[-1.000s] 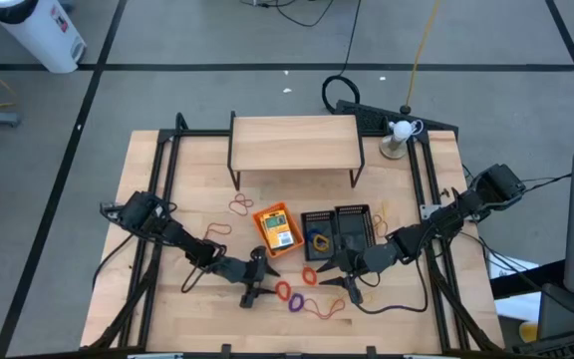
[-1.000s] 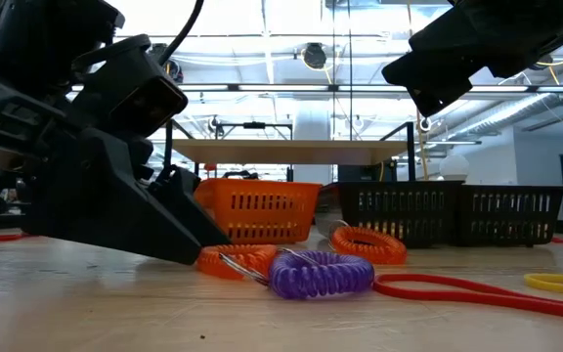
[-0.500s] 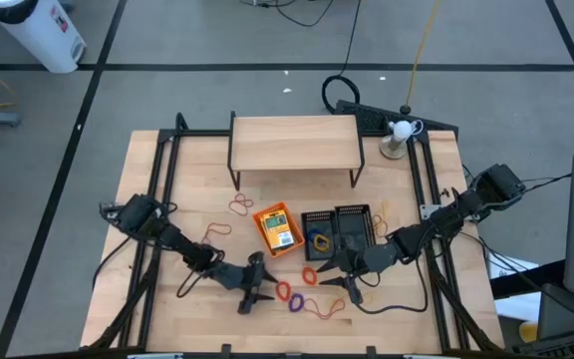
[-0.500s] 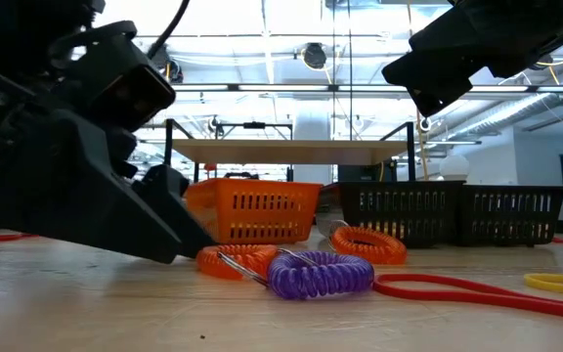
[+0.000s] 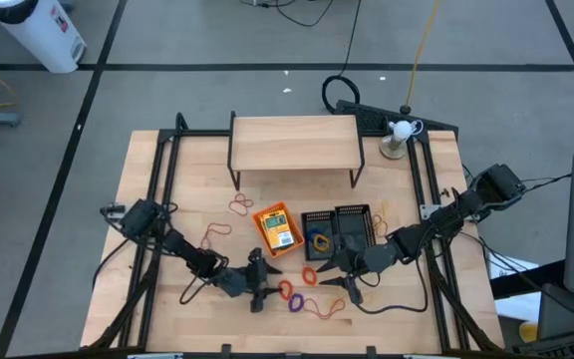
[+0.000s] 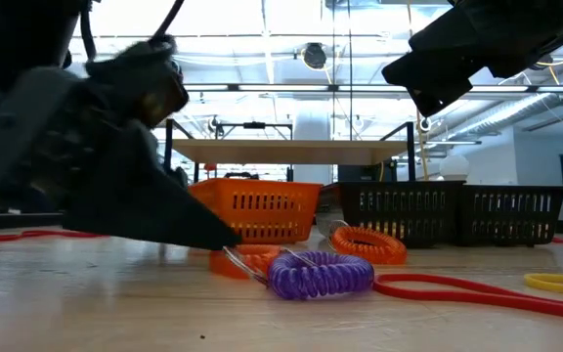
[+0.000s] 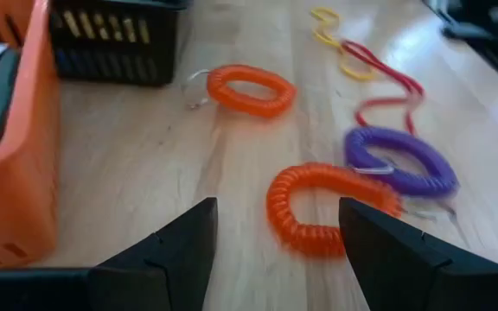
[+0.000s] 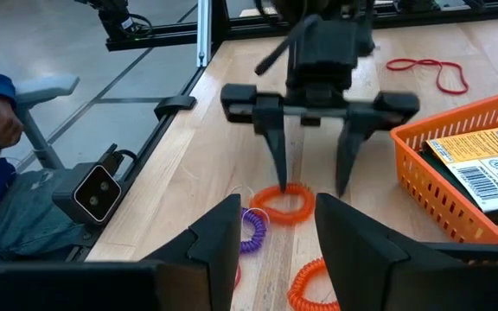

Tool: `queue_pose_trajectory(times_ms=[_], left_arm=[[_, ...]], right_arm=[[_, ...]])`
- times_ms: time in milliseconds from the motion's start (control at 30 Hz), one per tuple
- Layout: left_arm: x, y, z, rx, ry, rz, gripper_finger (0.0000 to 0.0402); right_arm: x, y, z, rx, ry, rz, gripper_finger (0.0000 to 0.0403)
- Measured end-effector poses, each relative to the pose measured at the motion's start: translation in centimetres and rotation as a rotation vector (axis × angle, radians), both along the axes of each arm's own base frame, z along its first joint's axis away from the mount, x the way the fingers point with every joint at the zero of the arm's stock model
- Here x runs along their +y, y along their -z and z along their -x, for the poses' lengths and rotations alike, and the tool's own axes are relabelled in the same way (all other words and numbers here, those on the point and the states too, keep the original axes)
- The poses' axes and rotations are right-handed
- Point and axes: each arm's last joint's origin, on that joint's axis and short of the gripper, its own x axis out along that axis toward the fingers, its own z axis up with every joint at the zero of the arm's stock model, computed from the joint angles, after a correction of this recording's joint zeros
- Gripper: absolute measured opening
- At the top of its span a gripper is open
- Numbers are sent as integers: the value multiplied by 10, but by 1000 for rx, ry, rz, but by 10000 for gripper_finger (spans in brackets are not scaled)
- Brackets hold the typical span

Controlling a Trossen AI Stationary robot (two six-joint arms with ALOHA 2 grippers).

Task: Pick & Place Office Desk Supplies
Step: Put the orange spring keychain into the left black bin

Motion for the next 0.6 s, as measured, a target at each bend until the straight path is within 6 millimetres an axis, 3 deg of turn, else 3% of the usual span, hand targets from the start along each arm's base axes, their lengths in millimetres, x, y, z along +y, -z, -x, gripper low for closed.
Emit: queue_pose_trajectory(times_ms=[200,400,600], left_arm=[[-15,24,-10,-21,-17,36,239],[-32,16,-12,-57,68,42,239],[-36,18,-12,-25,63,38,239]], right_arm=[[0,1,0,13,0,7,139],[-1,3,2,11,0,5,139],[-2,6,4,23,7,-8,139]])
